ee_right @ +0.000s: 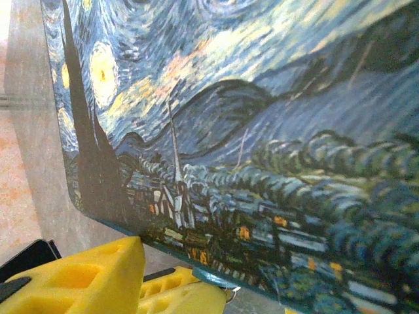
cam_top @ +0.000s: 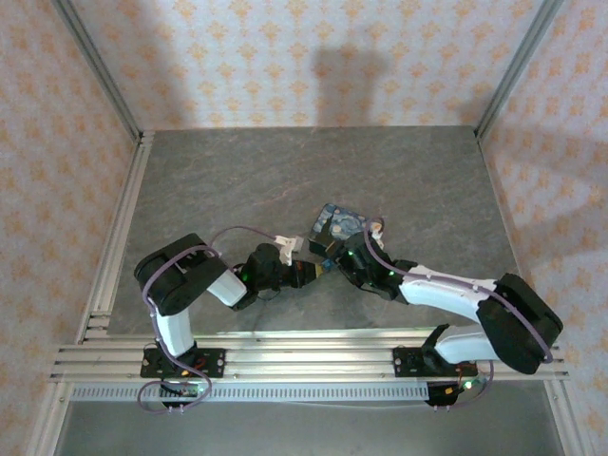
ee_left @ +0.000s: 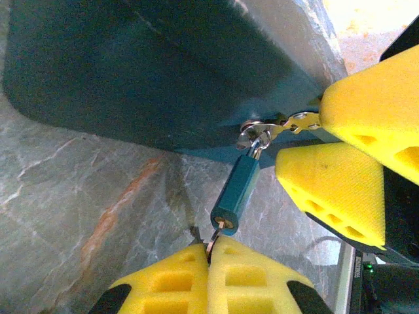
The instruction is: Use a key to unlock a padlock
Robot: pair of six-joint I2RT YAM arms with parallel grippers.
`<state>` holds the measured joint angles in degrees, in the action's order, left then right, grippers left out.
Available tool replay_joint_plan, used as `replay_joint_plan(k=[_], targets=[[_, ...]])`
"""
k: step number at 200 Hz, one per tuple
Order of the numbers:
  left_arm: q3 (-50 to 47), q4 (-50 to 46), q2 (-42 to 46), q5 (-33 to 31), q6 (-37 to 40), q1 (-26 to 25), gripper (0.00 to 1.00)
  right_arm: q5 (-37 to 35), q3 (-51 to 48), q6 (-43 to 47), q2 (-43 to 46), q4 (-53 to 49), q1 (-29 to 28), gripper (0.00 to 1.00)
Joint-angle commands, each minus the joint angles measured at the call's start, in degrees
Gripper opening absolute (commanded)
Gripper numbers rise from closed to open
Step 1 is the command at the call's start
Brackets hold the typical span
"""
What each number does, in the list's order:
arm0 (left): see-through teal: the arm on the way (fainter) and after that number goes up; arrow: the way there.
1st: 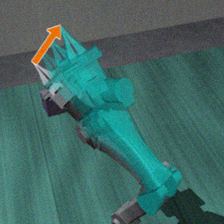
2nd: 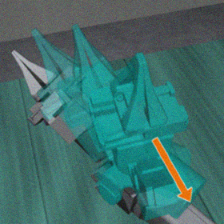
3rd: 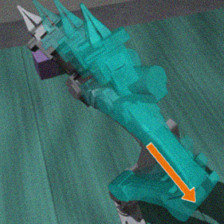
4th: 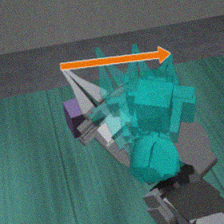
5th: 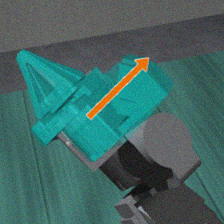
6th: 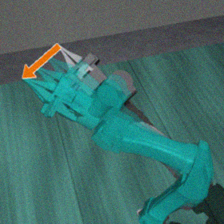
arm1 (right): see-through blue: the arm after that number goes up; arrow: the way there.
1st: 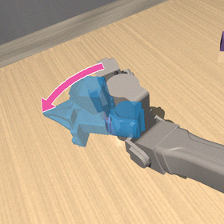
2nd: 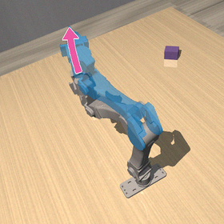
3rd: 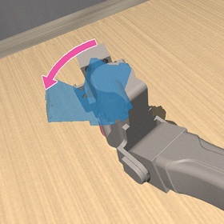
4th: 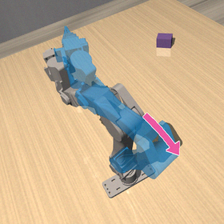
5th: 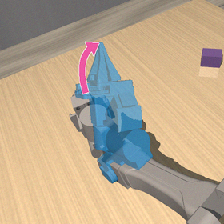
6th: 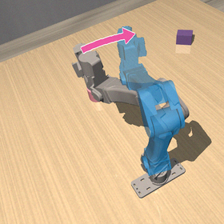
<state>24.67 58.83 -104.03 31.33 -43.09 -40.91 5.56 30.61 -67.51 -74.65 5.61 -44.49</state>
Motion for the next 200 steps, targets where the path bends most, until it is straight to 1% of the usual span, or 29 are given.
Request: replay_joint_plan(k=[1, 41, 57, 77, 105, 121, 165, 200], targets=[[-0.7, -5.5, 2.3, -2.3, -0.3, -0.9, 0.00, 0.8, 1.6, 0.3, -2.0, 0.4, -0.6, 0.55], [-0.2, -8.1, 4.8, -2.6, -0.6, -1.4, 0.00, 1.6, 4.2, 1.8, -5.0, 0.2, -1.8, 0.55], [-0.3, -8.8, 5.8, -3.0, -0.9, -1.5, 0.00, 0.7, 4.5, 1.8, -5.2, -0.7, -2.5, 0.55], [-0.3, -10.4, 7.4, -3.8, -0.9, -1.5, 0.00, -1.7, 5.0, 1.8, -4.4, -3.5, -3.4, 0.55], [-0.1, -12.3, 8.6, -4.6, -0.7, -1.5, 0.00, -7.4, 5.2, 1.5, -0.4, -7.6, -4.9, 0.55], [0.0, -12.6, 8.8, -4.7, -0.9, -1.5, 0.00, -9.0, 5.0, 1.0, 1.2, -8.9, -5.4, 0.55], [0.3, -12.7, 9.1, -4.7, -1.7, -1.5, 0.00, -10.5, 3.2, -1.5, 1.6, -6.5, -6.8, 0.55], [-0.1, -12.5, 9.6, -4.4, -2.1, -1.5, 0.00, -10.8, 4.2, -2.7, -1.8, -4.2, -8.6, 0.55]])
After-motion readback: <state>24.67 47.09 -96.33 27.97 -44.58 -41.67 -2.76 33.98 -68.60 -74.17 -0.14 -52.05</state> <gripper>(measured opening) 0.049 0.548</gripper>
